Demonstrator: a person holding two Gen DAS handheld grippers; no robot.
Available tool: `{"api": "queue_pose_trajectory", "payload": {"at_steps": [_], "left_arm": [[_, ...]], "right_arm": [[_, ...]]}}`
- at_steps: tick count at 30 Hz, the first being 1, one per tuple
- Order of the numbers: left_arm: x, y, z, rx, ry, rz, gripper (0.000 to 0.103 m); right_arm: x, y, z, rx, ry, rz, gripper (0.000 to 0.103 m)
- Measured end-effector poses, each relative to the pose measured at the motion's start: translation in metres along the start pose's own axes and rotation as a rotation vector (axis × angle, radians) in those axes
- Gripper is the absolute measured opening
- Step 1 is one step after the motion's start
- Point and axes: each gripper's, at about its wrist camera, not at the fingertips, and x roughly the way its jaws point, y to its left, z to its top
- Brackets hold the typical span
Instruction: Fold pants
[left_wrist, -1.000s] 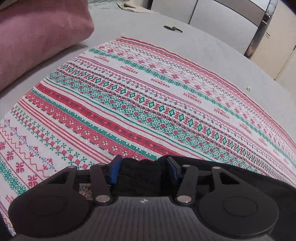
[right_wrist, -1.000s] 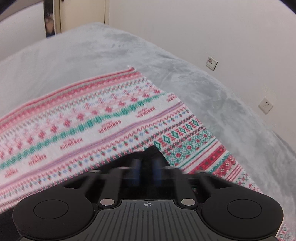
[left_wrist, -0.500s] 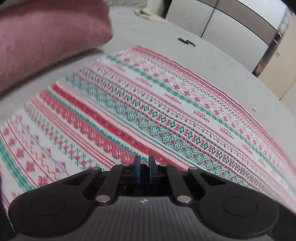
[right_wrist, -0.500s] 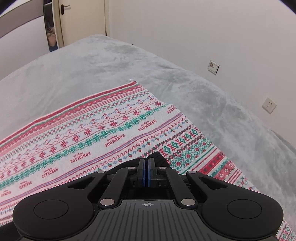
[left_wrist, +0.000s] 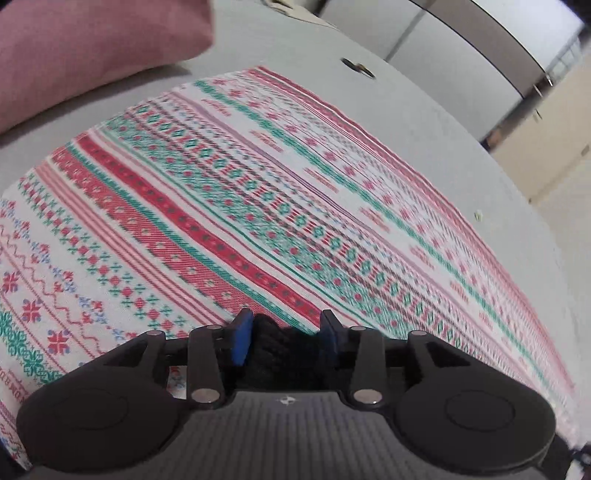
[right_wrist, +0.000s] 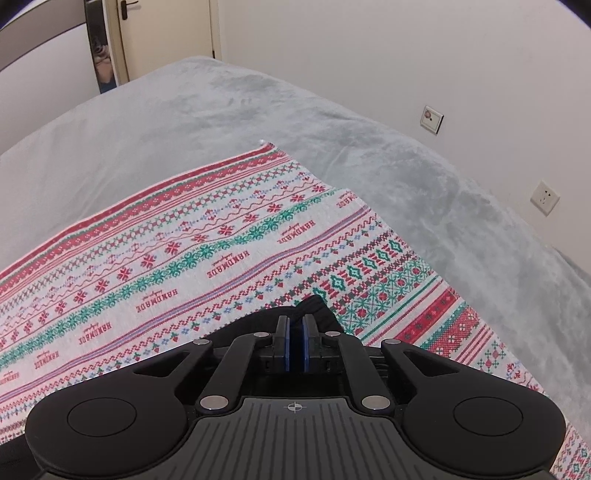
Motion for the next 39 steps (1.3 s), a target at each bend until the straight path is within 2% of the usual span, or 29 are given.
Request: {"api": "queue_pose_trajectory", "payload": {"at_steps": [3,4,5,6,7,8,9,10,12,13,16,18,19,21,23,24,25,26,28,29,30,33,35,39], "left_arm": [[0.002,-0.011,-0.005,0.075,-0.017,0.052,0.061],[0.004,-0.014,-0.007,0.107,-0.025,0.090,0.049],[0.006,-0.016,-0.010,0.134,-0.035,0.125,0.047],[0.007,-0.016,-0.011,0.135,-0.042,0.126,0.046],[0.006,-0.015,-0.011,0.127,-0.046,0.129,0.043],[0.005,-0.014,-0.010,0.116,-0.049,0.125,0.040],[0.003,-0.012,-0.009,0.103,-0.055,0.118,0.038],[0.001,-0.011,-0.008,0.086,-0.061,0.115,0.030],[-0.006,-0.004,-0.005,0.040,-0.074,0.112,0.029],[-0.010,-0.001,-0.003,0.013,-0.079,0.099,0.029],[-0.014,-0.002,-0.003,0.016,-0.077,0.079,0.030],[-0.009,-0.002,-0.002,-0.005,-0.039,0.056,0.032],[-0.005,0.000,-0.001,-0.016,-0.029,0.047,0.035],[-0.001,0.002,-0.001,-0.009,-0.007,0.035,0.048],[0.001,0.002,-0.005,-0.028,0.011,-0.023,0.091],[0.002,0.000,-0.007,-0.036,0.019,-0.069,0.097],[0.004,-0.004,-0.007,-0.021,0.021,-0.090,0.098],[0.004,-0.010,-0.009,0.017,0.017,-0.066,0.087],[0.007,-0.021,-0.014,0.118,-0.006,0.078,0.059],[0.007,-0.019,-0.015,0.118,-0.013,0.071,0.045],[0.007,-0.015,-0.014,0.094,-0.024,0.078,0.039],[0.003,-0.006,-0.009,0.038,-0.040,0.053,0.034],[-0.001,-0.007,-0.008,0.041,-0.058,0.049,0.032],[-0.026,0.004,-0.002,-0.011,-0.083,-0.021,0.031]], "right_arm": [[0.002,-0.001,0.002,0.020,-0.008,-0.017,0.034],[0.003,-0.001,0.003,0.028,-0.012,-0.019,0.044],[0.005,0.000,0.003,0.032,-0.013,-0.018,0.046],[0.008,0.001,0.002,0.027,-0.006,-0.016,0.046],[0.014,0.004,0.000,0.010,0.008,-0.023,0.045],[0.020,0.009,-0.003,-0.026,0.029,-0.048,0.030],[0.025,0.015,-0.007,-0.073,0.035,-0.091,0.024],[0.026,0.018,-0.011,-0.107,0.027,-0.111,0.023],[0.023,0.021,-0.013,-0.134,0.013,-0.115,0.017],[0.020,0.020,-0.012,-0.128,0.014,-0.106,0.000],[-0.002,0.012,-0.001,-0.084,-0.018,-0.054,0.000],[-0.021,0.006,0.009,-0.070,-0.061,-0.013,0.000],[-0.030,0.004,0.012,-0.069,-0.074,-0.004,0.000],[-0.038,0.003,0.016,-0.075,-0.083,0.005,0.000],[-0.037,0.004,0.015,-0.091,-0.069,-0.005,0.000],[-0.032,0.004,0.012,-0.097,-0.051,-0.015,0.000],[-0.024,0.005,0.009,-0.105,-0.024,-0.027,0.000],[-0.016,0.006,0.005,-0.113,-0.003,-0.036,0.000],[-0.002,0.007,-0.004,-0.116,0.026,-0.053,0.001],[0.003,0.008,-0.008,-0.108,0.038,-0.056,0.001],[0.008,0.008,-0.011,-0.105,0.046,-0.056,0.001],[0.015,0.012,-0.018,-0.123,0.038,-0.068,0.001],[0.013,0.014,-0.018,-0.127,0.028,-0.080,0.001],[-0.012,0.012,-0.002,-0.091,-0.023,-0.056,0.001]]}}
